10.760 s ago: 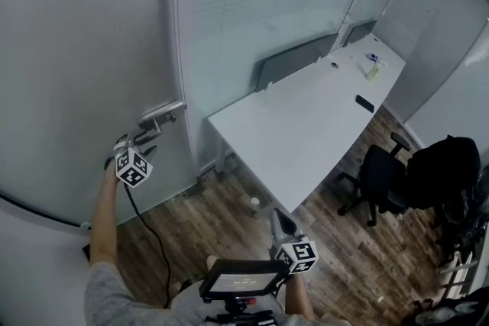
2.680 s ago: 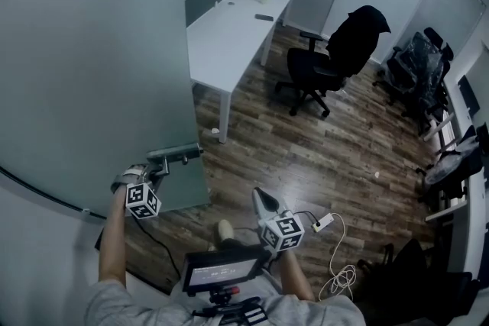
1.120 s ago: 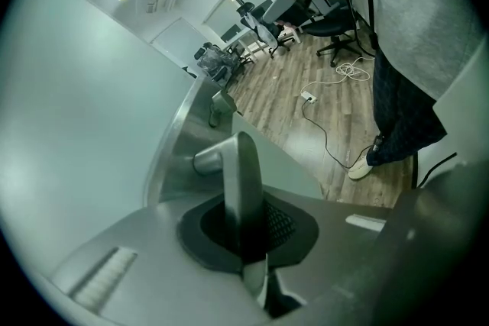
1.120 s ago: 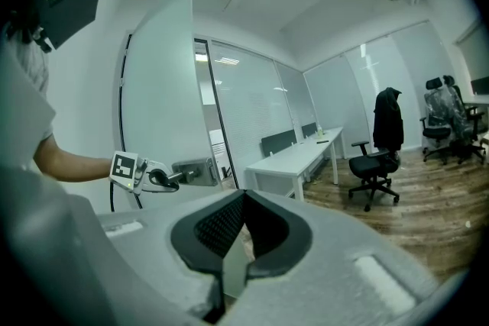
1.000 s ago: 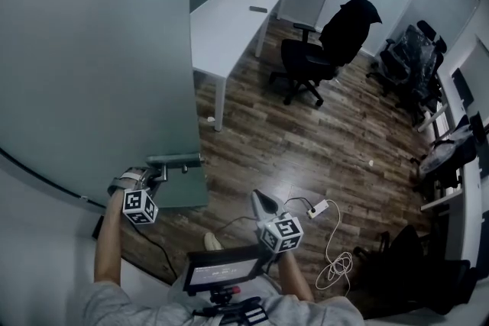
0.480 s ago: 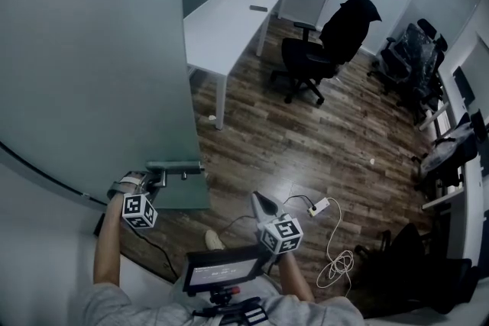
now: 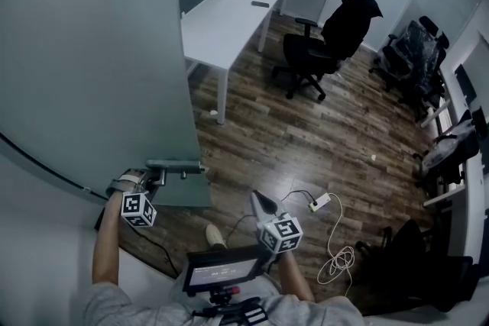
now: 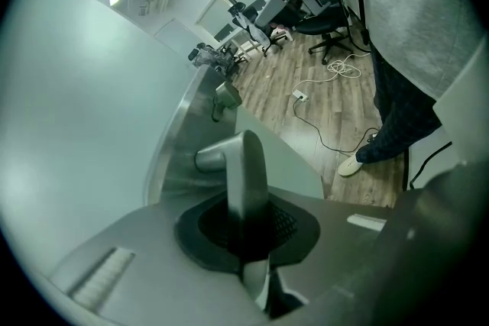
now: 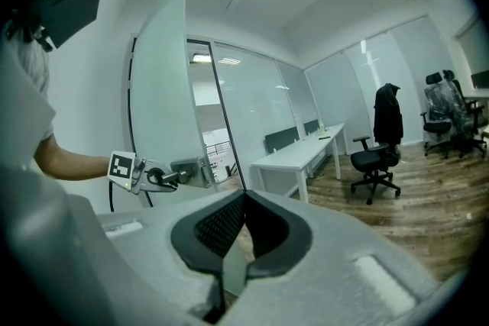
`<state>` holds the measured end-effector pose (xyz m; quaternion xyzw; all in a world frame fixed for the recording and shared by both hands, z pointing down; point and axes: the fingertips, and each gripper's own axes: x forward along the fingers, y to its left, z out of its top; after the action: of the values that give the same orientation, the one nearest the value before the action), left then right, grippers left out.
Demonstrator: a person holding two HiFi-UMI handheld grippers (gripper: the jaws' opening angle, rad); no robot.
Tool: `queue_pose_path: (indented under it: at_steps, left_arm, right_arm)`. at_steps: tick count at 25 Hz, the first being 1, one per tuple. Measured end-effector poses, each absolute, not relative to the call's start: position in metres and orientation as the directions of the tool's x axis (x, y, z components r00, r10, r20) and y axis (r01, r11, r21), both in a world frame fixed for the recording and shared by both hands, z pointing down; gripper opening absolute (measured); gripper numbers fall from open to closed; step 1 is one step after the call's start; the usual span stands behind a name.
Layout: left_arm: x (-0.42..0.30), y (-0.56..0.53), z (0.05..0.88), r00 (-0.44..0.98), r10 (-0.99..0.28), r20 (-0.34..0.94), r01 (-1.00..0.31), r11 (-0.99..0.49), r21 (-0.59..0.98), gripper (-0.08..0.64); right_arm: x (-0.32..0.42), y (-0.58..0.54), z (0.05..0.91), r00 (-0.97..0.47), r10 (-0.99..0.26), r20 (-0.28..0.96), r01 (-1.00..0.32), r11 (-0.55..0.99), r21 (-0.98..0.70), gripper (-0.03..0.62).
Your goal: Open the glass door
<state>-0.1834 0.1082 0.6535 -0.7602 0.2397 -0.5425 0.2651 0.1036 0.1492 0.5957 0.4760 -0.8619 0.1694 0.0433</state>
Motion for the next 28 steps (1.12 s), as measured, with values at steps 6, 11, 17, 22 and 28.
queue_pose_path:
  at_steps: [6, 11, 17, 22, 28]
  left_arm:
    - [-0.183, 0.118, 0.655, 0.299, -0.651, 0.698, -0.065, -0.743, -0.666, 0.021]
    - [-0.184, 0.129, 0.656, 0.289, -0.642, 0.710, -0.054, -0.752, -0.657, 0.020]
    - [-0.184, 0.131, 0.655, 0.289, -0.641, 0.711, -0.046, -0.752, -0.658, 0.018]
    - [-0.183, 0.132, 0.653, 0.287, -0.641, 0.712, -0.046, -0.752, -0.658, 0.020]
    - [-0.183, 0.132, 0.654, 0.288, -0.639, 0.713, -0.047, -0.754, -0.656, 0.023]
  right_arm:
    - [0.110, 0.163, 0.597, -0.532, -0.813, 0.238, -0.842, 0.477, -0.252, 0.002]
    - [0.114, 0.171, 0.597, -0.527, -0.816, 0.238, -0.844, 0.470, -0.257, 0.002]
    - [0.121, 0.168, 0.594, -0.520, -0.822, 0.232, -0.849, 0.466, -0.250, 0.002]
    - [0.121, 0.171, 0.594, -0.522, -0.820, 0.235, -0.847, 0.466, -0.255, 0.002]
    - [0.119, 0.170, 0.594, -0.520, -0.820, 0.237, -0.848, 0.465, -0.252, 0.003]
